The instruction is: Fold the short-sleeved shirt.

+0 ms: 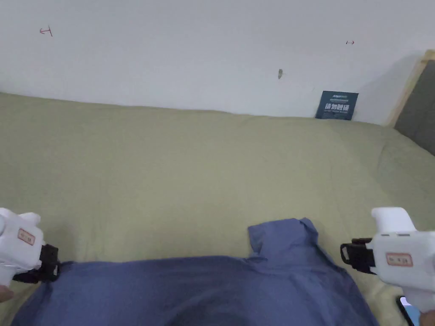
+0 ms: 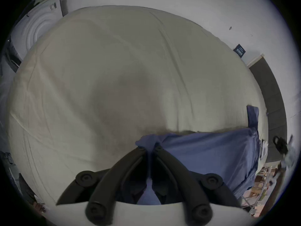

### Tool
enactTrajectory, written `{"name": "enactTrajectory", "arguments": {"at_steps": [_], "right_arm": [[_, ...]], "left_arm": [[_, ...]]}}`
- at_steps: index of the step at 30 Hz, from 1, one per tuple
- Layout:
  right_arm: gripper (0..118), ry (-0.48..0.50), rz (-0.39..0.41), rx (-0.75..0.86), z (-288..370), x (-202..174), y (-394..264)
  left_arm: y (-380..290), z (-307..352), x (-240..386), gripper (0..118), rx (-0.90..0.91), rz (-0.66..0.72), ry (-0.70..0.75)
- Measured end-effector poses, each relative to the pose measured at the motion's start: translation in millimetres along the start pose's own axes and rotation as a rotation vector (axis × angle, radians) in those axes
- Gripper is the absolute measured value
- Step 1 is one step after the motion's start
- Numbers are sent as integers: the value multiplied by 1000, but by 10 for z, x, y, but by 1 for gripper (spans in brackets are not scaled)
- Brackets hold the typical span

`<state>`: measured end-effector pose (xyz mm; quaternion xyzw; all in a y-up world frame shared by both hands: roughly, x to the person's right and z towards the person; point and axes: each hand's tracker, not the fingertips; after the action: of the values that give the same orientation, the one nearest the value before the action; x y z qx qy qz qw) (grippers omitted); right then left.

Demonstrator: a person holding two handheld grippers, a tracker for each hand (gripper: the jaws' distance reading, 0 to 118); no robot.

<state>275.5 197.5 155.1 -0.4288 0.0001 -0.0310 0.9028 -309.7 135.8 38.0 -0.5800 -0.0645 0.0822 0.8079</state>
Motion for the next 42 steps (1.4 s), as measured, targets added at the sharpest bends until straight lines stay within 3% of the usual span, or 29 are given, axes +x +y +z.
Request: {"name": "enactTrajectory", "arguments": {"at_steps": [1, 2, 3, 4, 6, 9, 11, 12, 14, 15, 16, 17, 20, 24, 31, 35, 42], "right_arm": [[15, -25, 8, -48, -180, 60, 113], [48, -4, 14, -148, -437, 152, 261], [99, -76, 48, -235, -686, 180, 349], [114, -122, 95, -288, -850, 164, 372], [110, -69, 153, -374, -1128, 169, 401], [110, -77, 78, -450, -1335, 183, 343], [110, -69, 70, -434, -1387, 184, 331], [102, -60, 63, -434, -1416, 192, 316], [61, -52, 43, -446, -1425, 200, 311], [55, -41, 22, -446, -1388, 180, 312], [39, -58, 20, -434, -1357, 176, 310], [0, -48, 16, -418, -1312, 181, 310], [0, 0, -32, -353, -1182, 166, 342], [0, -4, 43, -333, -815, 70, 353], [0, 107, 109, -142, 234, -115, 296], [0, 121, 120, -109, 816, -163, 57], [0, 143, 91, -83, 1465, -31, -645]], "left_arm": [[-17, 39, 2, 4, 22, 1, -10], [-4, 30, 16, 4, 26, -2, -16], [6, 37, 30, 4, 20, -1, -15], [4, 50, 35, 4, 17, 1, -16], [29, 10, 29, 4, 19, 7, -24], [47, 0, 10, 4, 9, 24, -40], [47, -45, 31, 4, 6, 26, -43], [54, -65, 24, 4, 1, 24, -47], [43, -105, 27, 4, -6, 27, -55], [39, -118, 17, 4, -6, 34, -60], [38, -128, 9, 4, -7, 40, -64], [33, -136, 6, 4, -8, 42, -71], [5, -128, 9, 4, 2, 45, -80], [-39, 69, 19, 4, 53, 17, -107], [-269, 822, 22, 4, 155, -72, -178], [-508, 1204, -45, 4, 173, -141, -181], [-1245, 1588, -316, 4, 199, -126, -171]]}}
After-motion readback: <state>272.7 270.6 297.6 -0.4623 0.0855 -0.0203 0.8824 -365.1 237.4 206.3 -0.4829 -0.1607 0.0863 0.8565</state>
